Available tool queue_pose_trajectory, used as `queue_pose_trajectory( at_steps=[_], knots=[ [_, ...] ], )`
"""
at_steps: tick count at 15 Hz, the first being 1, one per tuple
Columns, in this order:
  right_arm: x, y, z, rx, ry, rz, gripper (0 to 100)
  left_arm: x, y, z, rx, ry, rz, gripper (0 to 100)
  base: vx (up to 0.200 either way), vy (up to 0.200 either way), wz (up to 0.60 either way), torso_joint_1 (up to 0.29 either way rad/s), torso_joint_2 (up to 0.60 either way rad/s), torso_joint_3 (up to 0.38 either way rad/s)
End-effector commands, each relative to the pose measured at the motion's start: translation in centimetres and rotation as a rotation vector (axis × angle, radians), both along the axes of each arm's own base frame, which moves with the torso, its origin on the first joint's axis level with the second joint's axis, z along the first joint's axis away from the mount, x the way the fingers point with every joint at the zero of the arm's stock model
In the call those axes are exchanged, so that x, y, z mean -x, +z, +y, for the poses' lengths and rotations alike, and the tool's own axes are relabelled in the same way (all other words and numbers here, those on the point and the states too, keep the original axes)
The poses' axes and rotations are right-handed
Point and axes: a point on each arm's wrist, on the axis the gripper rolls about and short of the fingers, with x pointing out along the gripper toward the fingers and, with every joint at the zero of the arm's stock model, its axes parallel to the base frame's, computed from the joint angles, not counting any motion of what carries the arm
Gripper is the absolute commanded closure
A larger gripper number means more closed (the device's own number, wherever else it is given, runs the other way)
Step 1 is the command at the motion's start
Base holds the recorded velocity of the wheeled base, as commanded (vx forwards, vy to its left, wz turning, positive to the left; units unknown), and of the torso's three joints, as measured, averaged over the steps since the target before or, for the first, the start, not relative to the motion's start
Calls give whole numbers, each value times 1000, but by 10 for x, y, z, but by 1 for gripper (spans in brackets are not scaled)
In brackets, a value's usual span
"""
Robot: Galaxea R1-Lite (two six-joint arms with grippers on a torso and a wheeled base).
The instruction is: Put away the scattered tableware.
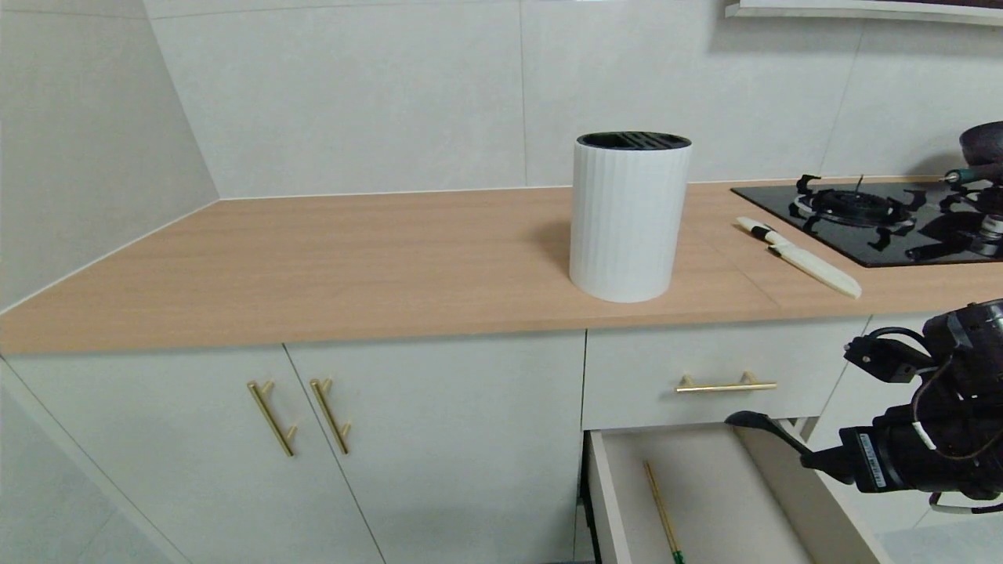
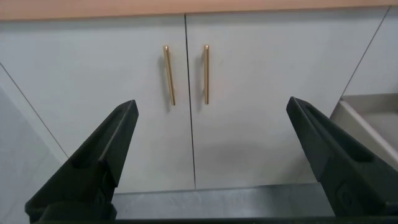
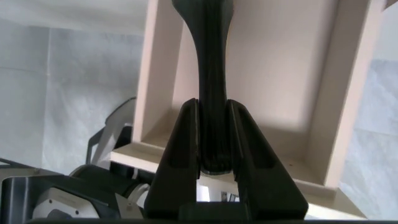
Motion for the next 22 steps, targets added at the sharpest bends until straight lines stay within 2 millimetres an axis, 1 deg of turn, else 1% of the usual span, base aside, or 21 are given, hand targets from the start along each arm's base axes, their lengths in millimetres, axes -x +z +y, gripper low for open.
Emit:
queue_pose_trajectory(
  at_steps=[1, 6, 10, 13, 16, 20, 21, 22],
  knots=[
    [-3, -3, 0, 1, -1, 10, 100, 0, 0, 0, 0, 0, 2, 0, 0, 0, 0, -163, 476, 300],
    [-5, -8, 0, 1, -3, 2, 100, 0, 0, 0, 0, 0, 2, 0, 0, 0, 0, -151, 460, 310],
    [-5, -8, 0, 1, -3, 2, 100, 0, 0, 0, 0, 0, 2, 0, 0, 0, 0, -106, 446, 333],
    [-5, -8, 0, 1, -3, -1, 100, 0, 0, 0, 0, 2, 2, 0, 0, 0, 0, -32, 175, 115],
    [-10, -12, 1, 5, -6, 0, 100, 0, 0, 0, 0, 2, 2, 0, 0, 0, 0, -4, 17, 14],
    [-33, -55, 2, 75, -79, -38, 100, 0, 0, 0, 0, 0, 2, 0, 0, 0, 0, 0, 0, 0],
    [-44, -74, 2, 92, -103, -54, 100, 0, 0, 0, 0, 0, 2, 0, 0, 0, 0, 0, 0, 0],
    [-49, -84, 1, 99, -115, -54, 100, 0, 0, 0, 0, 0, 2, 0, 0, 0, 0, 0, 0, 0]
  ],
)
